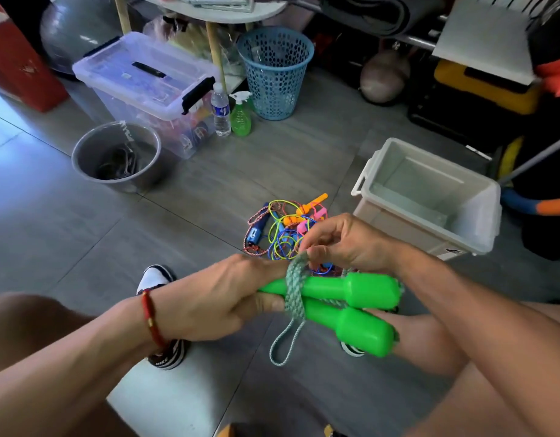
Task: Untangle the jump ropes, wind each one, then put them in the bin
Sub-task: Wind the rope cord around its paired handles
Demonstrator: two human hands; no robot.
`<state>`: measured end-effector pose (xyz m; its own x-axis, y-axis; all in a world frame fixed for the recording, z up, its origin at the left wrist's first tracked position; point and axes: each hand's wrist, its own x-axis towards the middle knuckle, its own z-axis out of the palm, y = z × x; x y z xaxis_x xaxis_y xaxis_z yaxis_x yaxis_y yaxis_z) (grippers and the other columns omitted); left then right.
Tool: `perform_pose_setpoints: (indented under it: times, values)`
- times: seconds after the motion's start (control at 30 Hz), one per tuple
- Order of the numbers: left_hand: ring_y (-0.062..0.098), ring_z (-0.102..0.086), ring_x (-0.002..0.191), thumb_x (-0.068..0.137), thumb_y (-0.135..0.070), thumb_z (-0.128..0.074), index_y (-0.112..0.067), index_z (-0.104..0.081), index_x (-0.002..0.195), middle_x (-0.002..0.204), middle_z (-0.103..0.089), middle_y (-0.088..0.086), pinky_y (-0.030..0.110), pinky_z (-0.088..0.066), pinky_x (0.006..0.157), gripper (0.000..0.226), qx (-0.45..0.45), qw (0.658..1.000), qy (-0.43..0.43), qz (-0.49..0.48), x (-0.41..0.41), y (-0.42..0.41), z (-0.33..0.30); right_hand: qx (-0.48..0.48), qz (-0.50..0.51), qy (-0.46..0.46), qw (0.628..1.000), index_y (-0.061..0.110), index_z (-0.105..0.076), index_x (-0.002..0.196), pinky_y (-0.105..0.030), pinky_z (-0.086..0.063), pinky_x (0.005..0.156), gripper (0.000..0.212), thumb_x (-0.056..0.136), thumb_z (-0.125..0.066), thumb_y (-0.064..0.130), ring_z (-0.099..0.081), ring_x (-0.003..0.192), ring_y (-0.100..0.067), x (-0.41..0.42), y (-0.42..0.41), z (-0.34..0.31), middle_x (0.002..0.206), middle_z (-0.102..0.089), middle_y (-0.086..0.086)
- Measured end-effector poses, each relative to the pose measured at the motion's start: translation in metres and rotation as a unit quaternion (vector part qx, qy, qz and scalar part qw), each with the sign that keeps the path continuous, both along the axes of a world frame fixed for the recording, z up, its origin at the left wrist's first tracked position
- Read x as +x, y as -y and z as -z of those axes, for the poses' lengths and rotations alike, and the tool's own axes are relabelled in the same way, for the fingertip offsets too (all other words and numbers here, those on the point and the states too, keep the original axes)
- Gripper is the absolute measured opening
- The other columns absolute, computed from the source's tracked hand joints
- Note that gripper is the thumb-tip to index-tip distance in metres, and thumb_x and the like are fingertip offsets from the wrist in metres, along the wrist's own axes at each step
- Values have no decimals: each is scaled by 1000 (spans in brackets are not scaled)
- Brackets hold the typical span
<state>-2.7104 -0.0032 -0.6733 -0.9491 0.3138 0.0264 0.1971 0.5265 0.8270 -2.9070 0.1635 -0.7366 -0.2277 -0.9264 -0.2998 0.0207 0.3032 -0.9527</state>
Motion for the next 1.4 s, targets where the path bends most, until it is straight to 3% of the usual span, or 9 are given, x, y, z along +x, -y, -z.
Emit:
perform_pose_setpoints:
  times: [0.1, 0.2, 0.3, 0.43, 0.63, 0.8, 0.93, 1.13, 1.4]
  values:
    - [33, -65, 92, 102, -39, -52, -14, -60, 125, 107, -69, 3, 46, -53, 80, 35, 22, 998, 28, -49, 5, 14, -2, 25, 29, 38, 999, 12, -78, 92, -18, -56, 64, 47, 61, -95, 43, -70, 68, -3, 5, -2, 8, 81, -78, 3]
    - [20, -53, 69, 99, -29, -58, -15, -63, 110, 83, -62, 3, 36, -48, 65, 19, 66, 989, 68, -117, 1, 31, 10, 8, 47, -16, 999, 12, -64, 85, -18, -50, 62, 12, 95, -68, 6, -63, 59, 2, 10, -4, -2, 63, -70, 13]
    - [19, -41, 66, 93, -28, -61, -5, -62, 97, 75, -52, 20, 32, -37, 59, 23, 110, 966, 124, -197, -7, 42, 29, 15, -7, -84, 996, 24, -69, 82, -26, -43, 66, 21, 97, -57, 32, -52, 62, -8, 25, 6, -9, 66, -59, 5]
    - [20, -41, 66, 88, -29, -56, 3, -60, 100, 75, -53, 12, 28, -33, 58, 35, 154, 926, 168, -299, -15, 37, 43, 17, 6, -163, 986, 25, -56, 72, -25, -35, 60, 32, 102, -45, 28, -41, 60, -2, 42, 18, -1, 61, -46, 15]
    - [9, -44, 51, 92, -27, -57, -17, -61, 79, 54, -53, -12, 30, -39, 61, 17, 14, 932, 157, -325, -18, 39, 56, 69, 63, -256, 962, 22, -53, 62, -21, -30, 50, 36, 98, -57, 21, -40, 47, -2, 62, 25, 1, 48, -41, 10]
    - [34, -53, 71, 96, -12, -61, -6, -57, 87, 72, -58, 5, 33, -35, 63, 11, -139, 917, 75, -366, -27, 23, 59, 119, 218, -83, 965, 17, -60, 62, -35, -39, 61, 41, 100, -53, 27, -45, 53, -17, 77, 28, 6, 51, -49, 4]
    - [46, -56, 78, 95, -11, -60, -15, -44, 86, 76, -61, 16, 31, -30, 64, 19, -170, 915, 19, -367, -34, 15, 61, 152, 293, -116, 937, 11, -72, 68, -36, -38, 54, 33, 93, -58, 27, -39, 52, -18, 81, 37, -7, 35, -36, 11]
    - [49, -59, 93, 94, -11, -60, -3, -54, 100, 94, -66, 26, 34, -32, 67, 11, -186, 898, -16, -399, -48, 11, 53, 115, 345, -179, 914, 17, -32, 52, -35, -16, 49, 54, 92, -64, 34, -25, 44, -17, 78, 48, -31, 37, -27, 7]
    - [39, -59, 79, 92, -26, -40, -3, -59, 113, 92, -62, 14, 43, -47, 65, 37, -349, 845, -109, -391, -51, -2, 52, 37, 432, -93, 896, 9, -67, 64, -36, -50, 60, 53, 79, -76, 60, -63, 57, -19, 68, 65, -48, 56, -67, 2]
